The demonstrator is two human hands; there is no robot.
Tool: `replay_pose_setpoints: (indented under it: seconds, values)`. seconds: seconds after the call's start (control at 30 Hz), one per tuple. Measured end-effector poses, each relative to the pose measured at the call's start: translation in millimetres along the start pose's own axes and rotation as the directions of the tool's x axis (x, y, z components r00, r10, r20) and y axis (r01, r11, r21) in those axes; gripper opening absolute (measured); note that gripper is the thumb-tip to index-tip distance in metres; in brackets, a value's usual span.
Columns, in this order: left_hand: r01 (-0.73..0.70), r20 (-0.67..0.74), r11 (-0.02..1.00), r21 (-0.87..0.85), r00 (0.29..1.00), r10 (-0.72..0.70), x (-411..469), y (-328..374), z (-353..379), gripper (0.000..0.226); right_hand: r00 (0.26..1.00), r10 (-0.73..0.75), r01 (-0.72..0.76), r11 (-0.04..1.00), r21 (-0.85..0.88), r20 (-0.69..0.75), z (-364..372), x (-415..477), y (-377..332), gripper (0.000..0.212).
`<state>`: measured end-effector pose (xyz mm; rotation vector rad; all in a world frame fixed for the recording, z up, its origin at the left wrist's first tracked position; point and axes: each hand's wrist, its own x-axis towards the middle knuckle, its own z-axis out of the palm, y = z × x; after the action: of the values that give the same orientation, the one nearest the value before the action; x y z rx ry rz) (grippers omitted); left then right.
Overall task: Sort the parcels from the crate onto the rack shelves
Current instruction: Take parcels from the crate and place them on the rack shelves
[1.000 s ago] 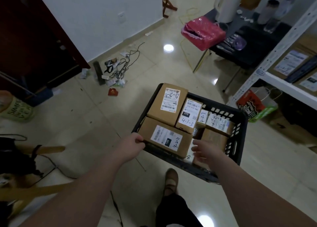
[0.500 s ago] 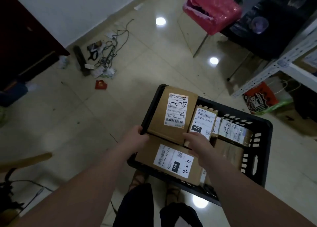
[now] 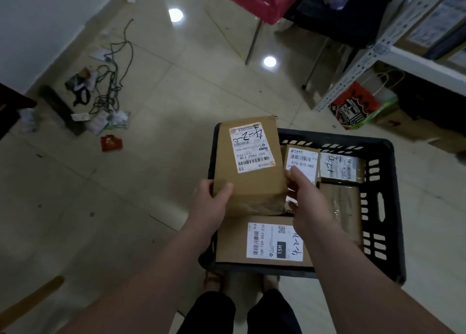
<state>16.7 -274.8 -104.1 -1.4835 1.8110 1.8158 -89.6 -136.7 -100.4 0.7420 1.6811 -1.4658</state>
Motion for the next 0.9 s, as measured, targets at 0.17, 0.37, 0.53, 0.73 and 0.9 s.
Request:
replay_pose_setpoints:
  seconds: [0.17,0.37,0.53,0.73,0.9]
  values:
    - [0.025,0.028,0.978,-0.207,0.999,-0.019,-39,24,-9,0.030,0.981,-0.126,0.139,0.987,-0.082,0.145,0,-38,-25,0.051]
    - [0.011,0.209,0.991,-0.130,0.978,0.017,-79,45,-14,0.023,0.929,-0.356,0.291,0.870,-0.398,-0.098,-1,-63,-40,0.066]
    - [-0.250,0.396,0.911,0.328,0.912,0.108,-96,67,-20,0.020,0.842,-0.540,0.365,0.569,-0.737,0.000,-17,-97,-70,0.058]
    - [-0.634,0.438,0.505,0.585,0.772,0.462,-96,148,-36,0.101,0.711,-0.464,0.601,0.011,-0.800,0.528,-29,-181,-129,0.051]
    - [-0.820,0.768,0.263,0.508,0.569,0.292,-130,220,-43,0.116,0.621,-0.422,0.692,-0.101,-0.715,0.661,-32,-265,-180,0.043]
